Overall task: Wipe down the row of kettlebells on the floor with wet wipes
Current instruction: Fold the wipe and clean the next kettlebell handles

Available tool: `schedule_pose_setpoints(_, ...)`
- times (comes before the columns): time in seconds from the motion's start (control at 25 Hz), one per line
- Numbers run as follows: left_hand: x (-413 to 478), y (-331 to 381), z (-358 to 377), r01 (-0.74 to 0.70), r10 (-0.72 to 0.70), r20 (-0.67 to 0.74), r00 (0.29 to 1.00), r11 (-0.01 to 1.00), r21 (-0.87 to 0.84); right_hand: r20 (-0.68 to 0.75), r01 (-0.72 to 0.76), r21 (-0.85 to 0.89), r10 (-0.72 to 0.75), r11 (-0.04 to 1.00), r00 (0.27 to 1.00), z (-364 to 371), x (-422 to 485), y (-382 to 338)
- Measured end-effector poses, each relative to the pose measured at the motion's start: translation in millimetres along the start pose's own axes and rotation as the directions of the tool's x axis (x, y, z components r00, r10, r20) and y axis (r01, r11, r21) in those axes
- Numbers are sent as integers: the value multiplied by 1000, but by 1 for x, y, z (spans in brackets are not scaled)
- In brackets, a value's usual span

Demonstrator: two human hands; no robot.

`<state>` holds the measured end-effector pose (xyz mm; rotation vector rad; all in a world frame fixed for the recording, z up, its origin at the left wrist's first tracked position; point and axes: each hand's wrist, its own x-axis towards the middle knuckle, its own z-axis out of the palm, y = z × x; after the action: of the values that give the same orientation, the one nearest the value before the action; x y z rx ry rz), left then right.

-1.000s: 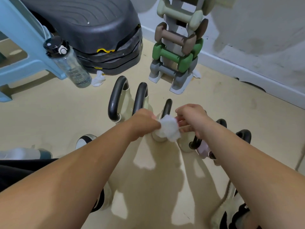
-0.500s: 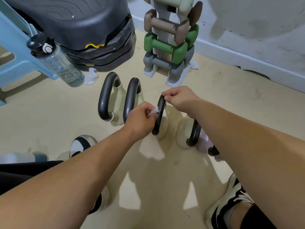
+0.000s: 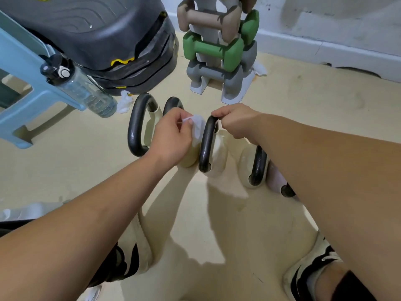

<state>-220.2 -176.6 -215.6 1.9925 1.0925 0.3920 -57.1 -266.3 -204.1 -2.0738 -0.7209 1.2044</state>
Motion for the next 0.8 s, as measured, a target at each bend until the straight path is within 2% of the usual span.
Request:
schedule_pose_setpoints(0.08, -10, 1, 7, -18, 10, 169, 986, 999, 45, -12, 17, -8, -17, 1000, 1000, 1, -2, 0)
schedule_pose_setpoints(0.12, -19, -1, 12, -73, 54, 229, 972, 994, 78, -18, 23, -14, -23, 1000, 1000, 1, -2, 0)
schedule_pose_setpoints(0.2, -34, -1, 18, -171, 139, 211, 968, 975, 144, -15, 25, -11, -25, 1000, 1000, 2, -3, -1)
schedule_pose_setpoints(0.32, -35, -7, 20, -54, 46, 85, 995, 994, 95, -12, 28, -5, -29, 1000, 1000, 2, -2, 2)
schedule_pose_setpoints(0.48, -34, -14, 31, 192, -179, 134, 975, 977, -94, -14, 28, 8, -27, 1000, 1000, 0, -3, 3)
schedule_pose_setpoints(0.56, -41, -11, 45, 191, -183, 176, 967, 981, -30, -13, 30, -28, -30, 999, 999, -1, -2, 0)
schedule_pose_setpoints(0.64, -39, -4, 61, 182, -189, 149, 971, 981, 60, -13, 37, -41, -37, 998, 999, -3, -1, -1)
schedule_pose_setpoints(0.72, -18, 4, 71, 212, -223, 105, 969, 972, 103, 5, 41, -50, -41, 998, 999, -5, 1, 0)
schedule_pose_setpoints(0.8, 18, 12, 78, 185, -220, 146, 964, 957, 223, 25, 65, -73, -64, 995, 998, -5, 4, 1)
